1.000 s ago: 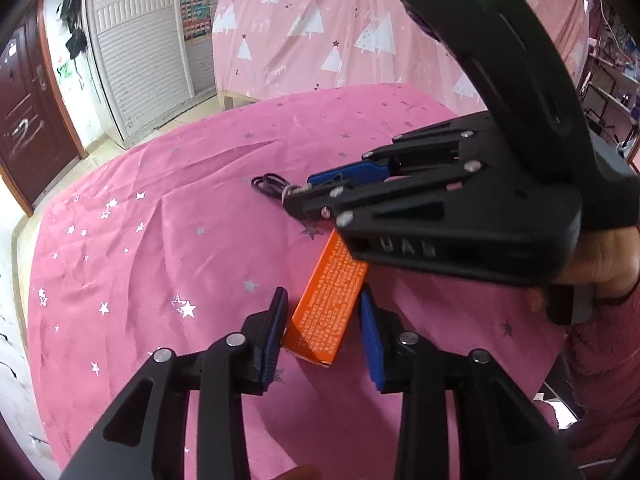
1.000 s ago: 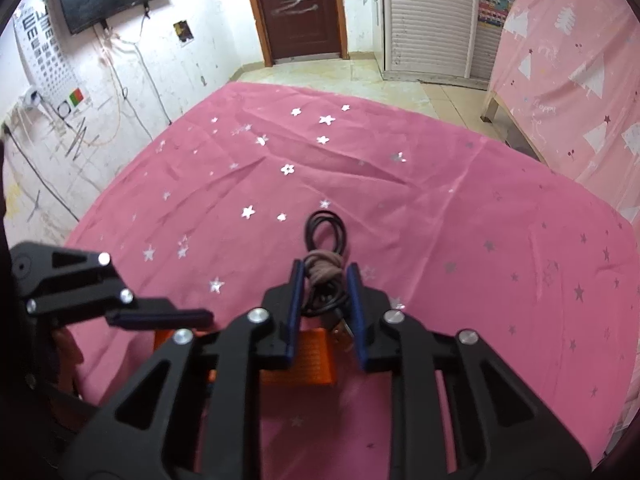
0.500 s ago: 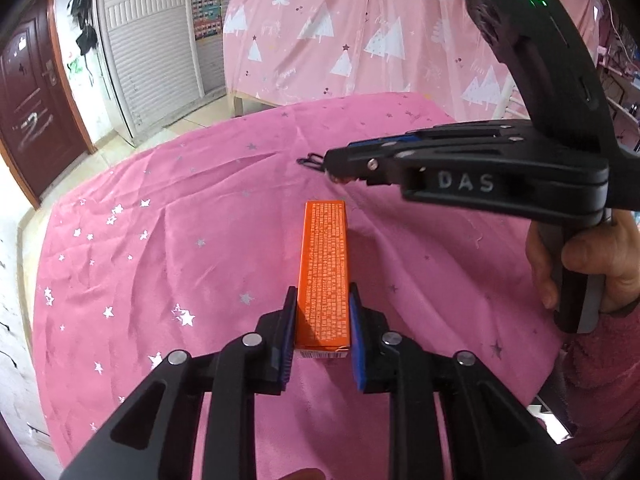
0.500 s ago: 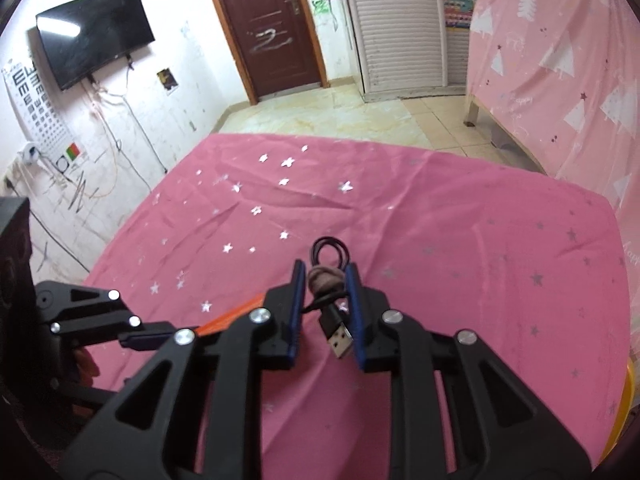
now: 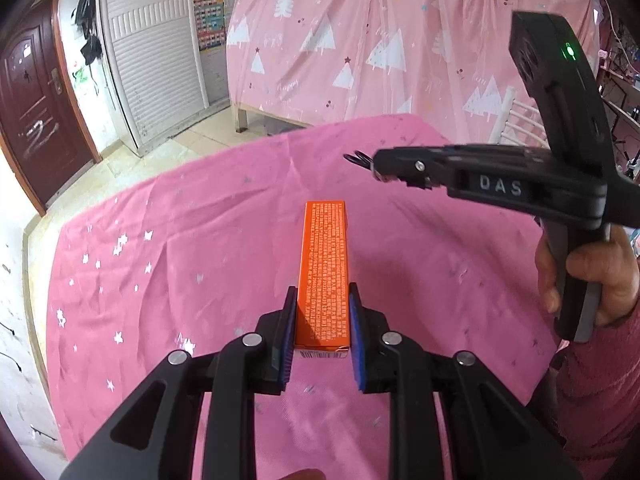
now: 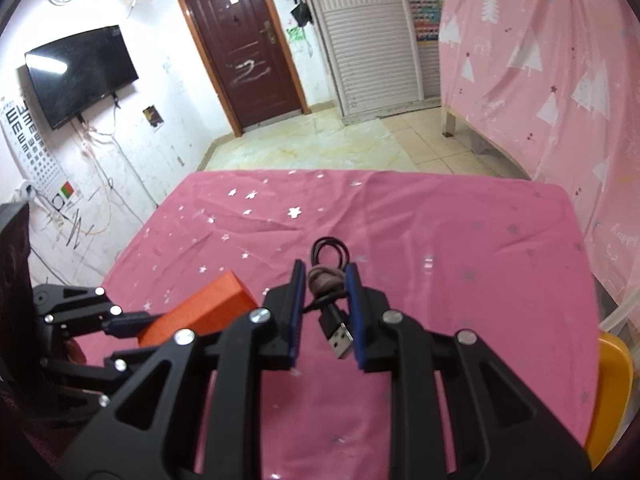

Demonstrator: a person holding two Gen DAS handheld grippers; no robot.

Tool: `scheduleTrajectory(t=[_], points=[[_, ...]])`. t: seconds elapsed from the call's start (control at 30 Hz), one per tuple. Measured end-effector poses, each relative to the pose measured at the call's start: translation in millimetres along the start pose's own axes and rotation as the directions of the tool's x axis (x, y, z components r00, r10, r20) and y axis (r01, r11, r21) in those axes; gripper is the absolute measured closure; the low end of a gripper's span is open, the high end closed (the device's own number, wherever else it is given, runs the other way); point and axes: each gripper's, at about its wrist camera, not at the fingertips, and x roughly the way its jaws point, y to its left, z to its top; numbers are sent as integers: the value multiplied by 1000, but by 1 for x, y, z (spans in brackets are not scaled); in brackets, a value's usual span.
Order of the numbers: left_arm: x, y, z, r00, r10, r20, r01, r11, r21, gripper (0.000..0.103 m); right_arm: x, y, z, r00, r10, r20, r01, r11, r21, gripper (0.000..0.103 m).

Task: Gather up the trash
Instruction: 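Carry box and cable to the orange bin and open both tools over it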

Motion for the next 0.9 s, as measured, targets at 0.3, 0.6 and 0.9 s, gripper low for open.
scheduleTrajectory(t=[0.3, 0.6, 0.9], points=[[7, -45, 32, 1000, 9, 24, -11, 998, 65, 86, -43, -52, -11, 996, -63, 70, 57, 995, 87, 84], [20, -106, 59, 999, -24, 27, 19, 988, 156, 86, -88, -112, -35, 983, -142, 118, 118, 975, 191, 84], [44, -166, 75, 998, -64, 1, 62, 971, 229, 86, -125, -173, -74, 965, -231, 121, 186, 934, 304, 84]])
